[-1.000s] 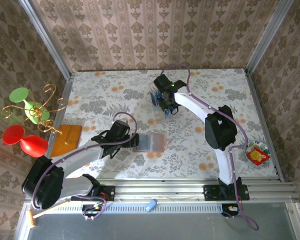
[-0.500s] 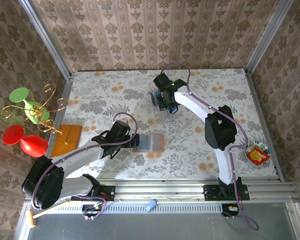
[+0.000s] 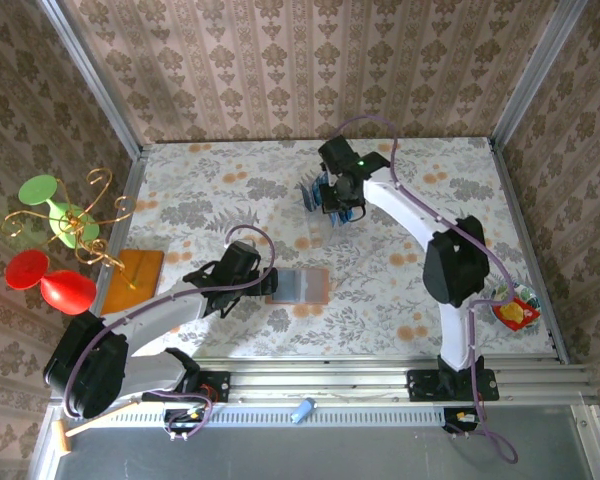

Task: Put the credit cards into the card holder

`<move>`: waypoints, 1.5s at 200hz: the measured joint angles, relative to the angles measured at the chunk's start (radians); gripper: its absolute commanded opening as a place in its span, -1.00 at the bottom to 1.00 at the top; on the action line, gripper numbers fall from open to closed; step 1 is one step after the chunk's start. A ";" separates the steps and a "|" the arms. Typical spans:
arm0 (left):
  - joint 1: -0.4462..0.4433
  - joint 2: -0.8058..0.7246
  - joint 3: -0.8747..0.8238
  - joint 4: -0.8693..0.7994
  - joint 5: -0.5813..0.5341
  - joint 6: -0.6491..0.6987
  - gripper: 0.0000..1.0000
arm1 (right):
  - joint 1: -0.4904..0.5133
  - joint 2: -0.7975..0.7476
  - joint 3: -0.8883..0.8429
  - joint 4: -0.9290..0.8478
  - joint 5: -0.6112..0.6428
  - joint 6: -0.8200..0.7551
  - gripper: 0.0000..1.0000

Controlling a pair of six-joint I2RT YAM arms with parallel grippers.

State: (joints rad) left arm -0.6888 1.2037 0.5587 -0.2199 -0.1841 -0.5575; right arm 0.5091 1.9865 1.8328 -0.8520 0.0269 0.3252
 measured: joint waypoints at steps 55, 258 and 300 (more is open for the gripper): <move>0.000 0.000 0.000 -0.021 -0.012 0.001 1.00 | 0.002 -0.227 -0.208 0.149 -0.117 0.100 -1.00; -0.023 0.047 0.038 -0.058 -0.033 0.004 1.00 | 0.433 -0.357 -0.888 0.715 0.179 0.621 -1.00; -0.026 0.052 0.038 -0.058 -0.034 0.004 1.00 | 0.439 -0.303 -0.888 0.747 0.181 0.648 -1.00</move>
State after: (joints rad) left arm -0.7151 1.2560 0.5964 -0.2775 -0.2176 -0.5533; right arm 0.9482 1.6836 0.9447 -0.1055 0.2077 0.9733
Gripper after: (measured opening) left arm 0.999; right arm 0.068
